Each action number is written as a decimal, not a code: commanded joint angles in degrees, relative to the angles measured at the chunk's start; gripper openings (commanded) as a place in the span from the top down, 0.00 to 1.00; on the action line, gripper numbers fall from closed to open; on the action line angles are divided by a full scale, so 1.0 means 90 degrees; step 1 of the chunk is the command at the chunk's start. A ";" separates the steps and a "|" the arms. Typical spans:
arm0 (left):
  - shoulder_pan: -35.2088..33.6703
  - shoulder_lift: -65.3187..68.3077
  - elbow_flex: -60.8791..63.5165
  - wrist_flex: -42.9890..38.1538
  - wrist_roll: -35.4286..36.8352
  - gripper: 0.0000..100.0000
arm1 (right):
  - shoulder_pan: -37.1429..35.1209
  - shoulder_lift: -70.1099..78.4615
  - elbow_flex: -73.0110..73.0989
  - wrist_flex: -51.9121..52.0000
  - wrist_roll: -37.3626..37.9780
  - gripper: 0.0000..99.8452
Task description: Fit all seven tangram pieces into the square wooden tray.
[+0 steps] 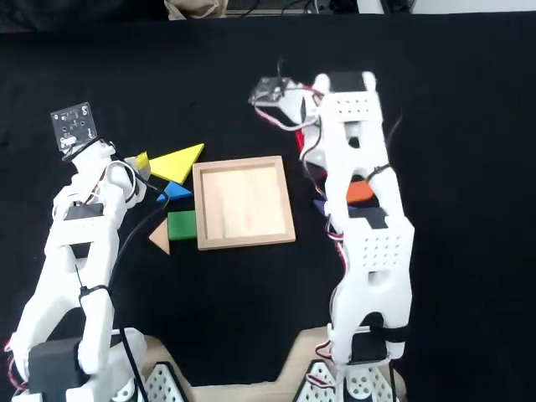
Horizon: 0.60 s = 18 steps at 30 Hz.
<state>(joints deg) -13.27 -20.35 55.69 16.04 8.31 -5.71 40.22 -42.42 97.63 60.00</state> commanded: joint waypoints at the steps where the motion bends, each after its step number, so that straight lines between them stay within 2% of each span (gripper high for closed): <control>1: -0.0063 -0.0029 -0.0063 -0.0117 0.0020 0.76 | -0.0342 -0.0112 -0.0737 0.0400 -0.0127 0.96; 6: -0.0063 -0.0029 -0.0063 -0.0107 0.0020 0.76 | -0.0918 -0.0464 -0.0142 0.0400 -0.0156 0.96; 11: -0.0063 -0.0029 -0.0063 -0.0098 0.0020 0.76 | -0.1514 -0.1460 0.1109 0.0400 -0.0137 0.96; 18: -0.0083 -0.0029 -0.0063 -0.0098 0.0029 0.76 | -0.2042 -0.3238 0.3453 0.0361 0.0762 0.96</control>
<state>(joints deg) -13.27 -20.35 55.69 16.04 8.31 -21.98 19.38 -17.89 99.12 63.34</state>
